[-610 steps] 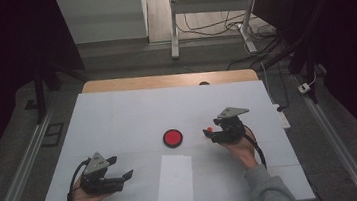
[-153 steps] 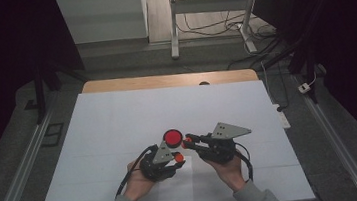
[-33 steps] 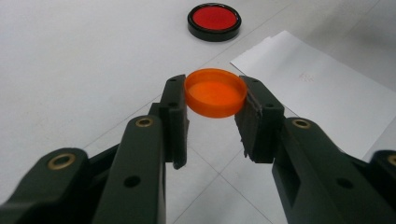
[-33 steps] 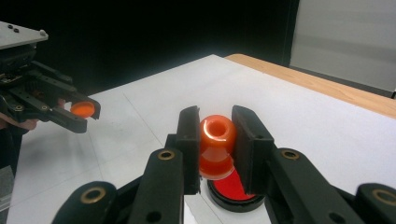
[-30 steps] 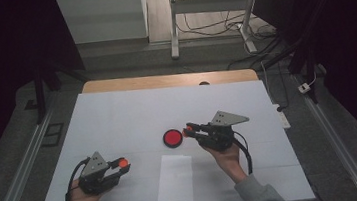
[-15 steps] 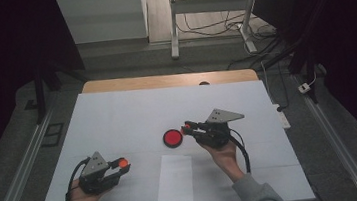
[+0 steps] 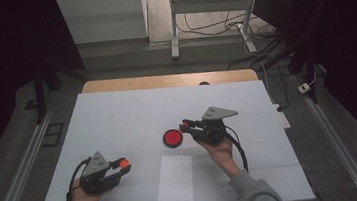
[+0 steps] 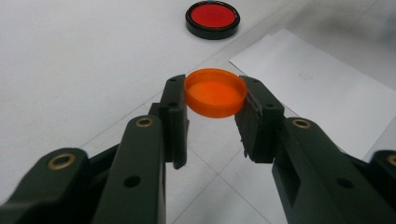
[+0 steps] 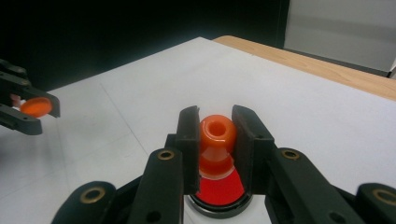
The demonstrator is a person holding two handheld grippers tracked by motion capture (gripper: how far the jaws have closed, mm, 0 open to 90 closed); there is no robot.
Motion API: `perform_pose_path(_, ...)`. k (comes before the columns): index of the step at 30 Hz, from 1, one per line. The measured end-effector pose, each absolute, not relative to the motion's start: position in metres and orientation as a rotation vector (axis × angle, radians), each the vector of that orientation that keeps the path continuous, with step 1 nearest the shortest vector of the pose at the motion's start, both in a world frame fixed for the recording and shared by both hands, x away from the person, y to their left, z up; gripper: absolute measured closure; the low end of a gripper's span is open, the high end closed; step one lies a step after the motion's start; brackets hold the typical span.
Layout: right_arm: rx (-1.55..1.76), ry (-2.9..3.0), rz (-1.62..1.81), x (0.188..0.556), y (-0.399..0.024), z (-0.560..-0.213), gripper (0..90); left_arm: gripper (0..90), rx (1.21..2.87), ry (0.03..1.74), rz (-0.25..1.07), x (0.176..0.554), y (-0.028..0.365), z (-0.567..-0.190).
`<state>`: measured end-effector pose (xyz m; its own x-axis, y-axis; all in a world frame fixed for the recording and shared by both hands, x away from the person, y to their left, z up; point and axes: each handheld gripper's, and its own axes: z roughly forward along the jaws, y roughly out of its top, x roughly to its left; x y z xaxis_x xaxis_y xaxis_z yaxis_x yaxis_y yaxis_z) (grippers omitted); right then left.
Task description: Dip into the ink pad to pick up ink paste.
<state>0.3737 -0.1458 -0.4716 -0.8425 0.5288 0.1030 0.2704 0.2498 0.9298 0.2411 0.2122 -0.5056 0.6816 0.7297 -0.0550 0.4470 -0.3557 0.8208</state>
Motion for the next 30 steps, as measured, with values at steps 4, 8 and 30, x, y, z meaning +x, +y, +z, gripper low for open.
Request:
perform_pose_path(4,0.744,2.292,1.609,0.377,-0.141,-0.473,72.5,64.7,2.006,0.910,0.405,0.241,0.212,-0.506)
perform_pose_path(8,0.749,2.297,1.593,0.381,-0.138,-0.476,72.5,64.7,2.008,0.910,0.403,0.241,0.211,-0.506)
perform_pose_path(30,0.746,2.389,1.444,0.399,-0.109,-0.500,72.5,64.7,2.007,0.920,0.394,0.243,0.212,-0.507)
